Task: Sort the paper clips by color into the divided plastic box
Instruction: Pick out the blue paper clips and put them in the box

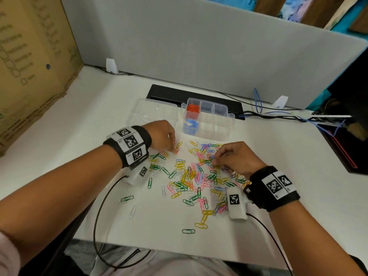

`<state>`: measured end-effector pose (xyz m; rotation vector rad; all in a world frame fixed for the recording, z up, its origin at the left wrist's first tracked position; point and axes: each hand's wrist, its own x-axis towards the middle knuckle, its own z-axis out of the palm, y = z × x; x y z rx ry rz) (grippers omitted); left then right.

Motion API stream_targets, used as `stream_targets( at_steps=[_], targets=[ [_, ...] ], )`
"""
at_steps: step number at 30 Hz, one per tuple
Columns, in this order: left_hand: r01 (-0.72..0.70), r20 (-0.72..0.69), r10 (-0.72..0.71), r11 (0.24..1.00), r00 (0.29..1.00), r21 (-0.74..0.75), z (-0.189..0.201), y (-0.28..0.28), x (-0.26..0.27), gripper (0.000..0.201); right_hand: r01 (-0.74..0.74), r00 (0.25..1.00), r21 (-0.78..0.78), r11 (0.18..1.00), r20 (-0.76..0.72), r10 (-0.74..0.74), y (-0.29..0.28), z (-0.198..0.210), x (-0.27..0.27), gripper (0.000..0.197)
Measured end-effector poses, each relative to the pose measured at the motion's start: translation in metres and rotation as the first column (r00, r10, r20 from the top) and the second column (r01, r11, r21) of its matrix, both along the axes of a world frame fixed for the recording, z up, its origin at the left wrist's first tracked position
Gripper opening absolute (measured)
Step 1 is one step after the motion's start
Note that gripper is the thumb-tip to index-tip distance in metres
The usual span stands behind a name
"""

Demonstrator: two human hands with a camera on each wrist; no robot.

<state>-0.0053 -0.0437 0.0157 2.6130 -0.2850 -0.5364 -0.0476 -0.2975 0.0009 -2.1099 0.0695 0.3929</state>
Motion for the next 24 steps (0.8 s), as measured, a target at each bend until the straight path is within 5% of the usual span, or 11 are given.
stream_targets(
  at_steps=[5, 9, 17, 24],
  targets=[
    [0.091, -0.077, -0.092, 0.996, 0.993, -0.018, -0.006, -0.017, -0.006, 0.002, 0.026, 0.999, 0.051, 0.998, -0.048, -0.024, -0.002, -0.001, -0.001, 0.012],
    [0.157, -0.042, -0.154, 0.983, 0.987, 0.098, -0.008, -0.029, -0.009, 0.016, 0.021, 0.999, 0.045, 0.999, -0.027, -0.02, -0.001, -0.001, 0.0, 0.015],
    [0.154, -0.156, -0.127, 0.972, 0.98, 0.178, -0.013, -0.028, -0.009, 0.016, -0.104, 0.991, -0.39, 0.915, 0.042, 0.13, 0.008, -0.006, 0.009, 0.008],
    [0.07, -0.129, -0.06, 0.995, 0.99, 0.07, -0.016, -0.023, -0.01, 0.015, -0.216, 0.966, -0.568, 0.794, -0.008, 0.257, 0.018, -0.002, 0.016, 0.008]
  ],
)
